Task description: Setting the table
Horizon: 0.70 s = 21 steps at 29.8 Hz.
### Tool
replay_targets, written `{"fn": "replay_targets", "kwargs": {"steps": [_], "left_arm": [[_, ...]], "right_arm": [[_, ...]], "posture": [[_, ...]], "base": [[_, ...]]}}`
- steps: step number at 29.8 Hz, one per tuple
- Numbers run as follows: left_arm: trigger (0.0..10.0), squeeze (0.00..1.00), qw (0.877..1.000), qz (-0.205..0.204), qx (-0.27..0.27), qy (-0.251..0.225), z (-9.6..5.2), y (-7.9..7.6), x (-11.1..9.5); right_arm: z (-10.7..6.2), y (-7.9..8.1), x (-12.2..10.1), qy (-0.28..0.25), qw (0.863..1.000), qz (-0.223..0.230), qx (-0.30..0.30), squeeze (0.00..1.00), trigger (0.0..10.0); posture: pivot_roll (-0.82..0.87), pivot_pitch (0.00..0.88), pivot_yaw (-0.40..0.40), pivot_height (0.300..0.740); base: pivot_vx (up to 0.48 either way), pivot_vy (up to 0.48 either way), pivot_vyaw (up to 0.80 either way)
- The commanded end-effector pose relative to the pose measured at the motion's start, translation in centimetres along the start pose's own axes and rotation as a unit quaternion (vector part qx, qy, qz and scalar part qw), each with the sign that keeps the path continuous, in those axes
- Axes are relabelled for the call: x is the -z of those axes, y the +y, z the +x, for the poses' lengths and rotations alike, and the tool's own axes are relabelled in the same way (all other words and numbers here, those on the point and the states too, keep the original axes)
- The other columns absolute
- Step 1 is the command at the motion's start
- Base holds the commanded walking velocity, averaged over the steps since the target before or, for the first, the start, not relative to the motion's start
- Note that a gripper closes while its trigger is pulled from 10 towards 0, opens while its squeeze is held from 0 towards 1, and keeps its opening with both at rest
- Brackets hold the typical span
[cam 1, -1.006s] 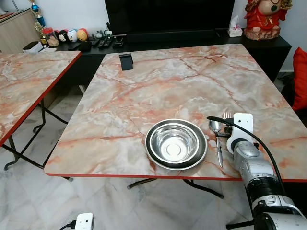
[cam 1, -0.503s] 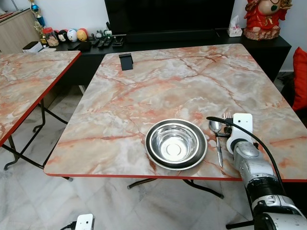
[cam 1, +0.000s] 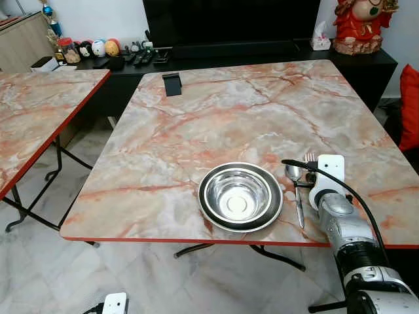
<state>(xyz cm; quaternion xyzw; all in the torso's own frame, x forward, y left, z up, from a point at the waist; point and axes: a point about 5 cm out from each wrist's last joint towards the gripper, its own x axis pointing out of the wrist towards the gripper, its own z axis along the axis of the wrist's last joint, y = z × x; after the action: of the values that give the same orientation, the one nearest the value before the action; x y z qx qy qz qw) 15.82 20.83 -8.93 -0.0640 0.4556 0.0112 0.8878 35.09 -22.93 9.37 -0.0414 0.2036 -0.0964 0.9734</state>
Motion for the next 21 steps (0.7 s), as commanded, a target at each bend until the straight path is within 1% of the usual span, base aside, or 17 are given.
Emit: {"fn": "replay_targets", "kwargs": {"steps": [1, 2, 3, 11, 12, 13, 16, 17, 18, 19, 20, 21], "left_arm": [[10.0, 0.00, 1.000, 0.001, -0.007, 0.008, -0.11, 0.51, 0.10], [10.0, 0.00, 1.000, 0.001, -0.007, 0.007, -0.09, 0.48, 0.06], [10.0, 0.00, 1.000, 0.001, -0.007, 0.007, -0.07, 0.46, 0.02], [10.0, 0.00, 1.000, 0.002, -0.009, 0.007, -0.16, 0.80, 0.00], [10.0, 0.00, 1.000, 0.002, -0.010, 0.007, -0.22, 0.94, 0.06], [10.0, 0.00, 1.000, 0.002, -0.010, 0.007, -0.23, 0.98, 0.08], [10.0, 0.00, 1.000, 0.002, -0.011, 0.008, -0.29, 1.11, 0.15], [10.0, 0.00, 1.000, 0.003, -0.011, 0.008, -0.31, 1.14, 0.18], [10.0, 0.00, 1.000, 0.003, -0.011, 0.008, -0.31, 1.14, 0.18], [10.0, 0.00, 1.000, 0.003, -0.010, 0.008, -0.31, 1.14, 0.19], [10.0, 0.00, 1.000, 0.003, -0.010, 0.008, -0.29, 1.09, 0.17], [10.0, 0.00, 1.000, 0.004, -0.009, 0.007, -0.27, 1.02, 0.14]], "right_arm": [[0.11, 0.45, 0.11, 0.007, 1.000, -0.003, -0.005, 0.19, 10.0], [0.11, 0.45, 0.11, 0.007, 1.000, -0.002, -0.005, 0.41, 10.0], [0.11, 0.45, 0.12, 0.007, 1.000, -0.002, -0.005, 0.47, 10.0], [0.10, 0.56, 0.15, 0.008, 1.000, -0.001, -0.007, 0.48, 10.0], [0.11, 0.58, 0.17, 0.009, 1.000, -0.001, -0.007, 0.71, 10.0], [0.11, 0.59, 0.17, 0.009, 1.000, -0.001, -0.007, 0.76, 10.0], [0.11, 0.61, 0.18, 0.009, 1.000, 0.000, -0.008, 0.76, 10.0], [0.10, 0.65, 0.19, 0.009, 1.000, 0.000, -0.008, 0.86, 10.0], [0.10, 0.65, 0.19, 0.009, 1.000, 0.000, -0.008, 0.86, 10.0], [0.10, 0.65, 0.19, 0.009, 1.000, 0.000, -0.008, 0.89, 10.0], [0.10, 0.64, 0.21, 0.009, 1.000, -0.001, -0.007, 0.87, 10.0], [0.10, 0.64, 0.21, 0.009, 1.000, -0.001, -0.007, 0.86, 10.0]], "posture": [[-0.09, 0.000, 0.120, 0.740], [-0.09, 0.000, 0.120, 0.740], [-0.09, 0.000, 0.120, 0.740], [-0.09, 0.000, 0.121, 0.740], [-0.09, 0.000, 0.121, 0.740], [-0.09, 0.000, 0.122, 0.740], [-0.09, 0.000, 0.122, 0.740], [-0.09, 0.000, 0.122, 0.740], [-0.09, 0.000, 0.122, 0.740], [-0.09, 0.000, 0.123, 0.740], [-0.09, 0.000, 0.123, 0.740], [-0.09, 0.000, 0.123, 0.740]], "base": [[0.000, 0.000, 0.00], [0.000, 0.000, 0.00], [0.000, 0.000, 0.00], [0.000, 0.000, 0.00], [0.000, 0.000, 0.00], [0.000, 0.000, 0.00], [0.000, 0.000, 0.00], [0.000, 0.000, 0.00], [0.000, 0.000, 0.00], [0.000, 0.000, 0.00], [0.000, 0.000, 0.00], [0.000, 0.000, 0.00]]}}
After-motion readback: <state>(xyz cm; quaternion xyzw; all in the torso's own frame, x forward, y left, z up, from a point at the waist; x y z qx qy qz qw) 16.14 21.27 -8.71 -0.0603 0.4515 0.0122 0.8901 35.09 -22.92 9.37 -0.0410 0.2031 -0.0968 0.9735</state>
